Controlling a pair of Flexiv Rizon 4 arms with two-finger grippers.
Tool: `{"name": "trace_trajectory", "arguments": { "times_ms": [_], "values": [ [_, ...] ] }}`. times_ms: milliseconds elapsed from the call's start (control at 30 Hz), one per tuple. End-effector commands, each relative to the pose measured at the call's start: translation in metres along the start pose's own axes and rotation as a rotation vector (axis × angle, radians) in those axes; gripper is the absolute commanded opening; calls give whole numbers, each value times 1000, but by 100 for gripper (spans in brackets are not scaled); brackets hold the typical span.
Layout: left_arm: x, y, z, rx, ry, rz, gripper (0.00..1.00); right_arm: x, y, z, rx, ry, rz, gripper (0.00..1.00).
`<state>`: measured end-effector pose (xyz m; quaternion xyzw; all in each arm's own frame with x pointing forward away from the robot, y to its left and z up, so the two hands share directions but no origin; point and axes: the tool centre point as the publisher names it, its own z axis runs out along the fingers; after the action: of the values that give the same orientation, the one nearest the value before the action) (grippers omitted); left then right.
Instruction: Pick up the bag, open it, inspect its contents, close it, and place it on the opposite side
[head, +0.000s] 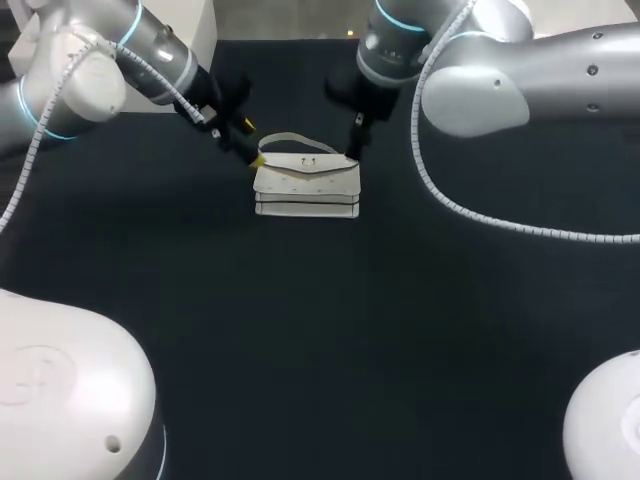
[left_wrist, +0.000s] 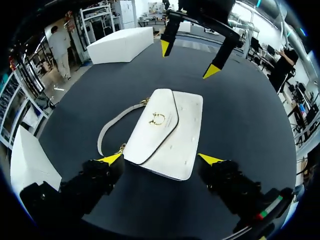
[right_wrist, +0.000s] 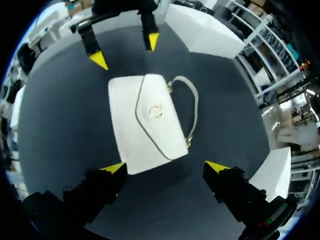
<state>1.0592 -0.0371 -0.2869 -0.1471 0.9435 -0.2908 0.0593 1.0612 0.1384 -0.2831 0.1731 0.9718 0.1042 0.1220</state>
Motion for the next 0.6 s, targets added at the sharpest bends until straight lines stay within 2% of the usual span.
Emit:
{"name": "trace_trajectory", "arguments": {
  "times_ms": [33,200,333,533,600],
  "values": [
    [3,-1,-6,-18,-55,-460,100,-8,1,-9,60,191,488,100],
    [-1,0,-10,9,-22,-707,100,-10,-11,-11,18,292,689,100],
    [2,1,-14,64,38,-860,100,-11,-21,-10,-62,350,844,100],
    [2,10,-16,127,110,-1031,100,-11,-34,3,-148,446,1063,100],
    [1,14,-15,140,119,-1092,100,-11,-37,7,-161,447,1120,100]
  ]
}}
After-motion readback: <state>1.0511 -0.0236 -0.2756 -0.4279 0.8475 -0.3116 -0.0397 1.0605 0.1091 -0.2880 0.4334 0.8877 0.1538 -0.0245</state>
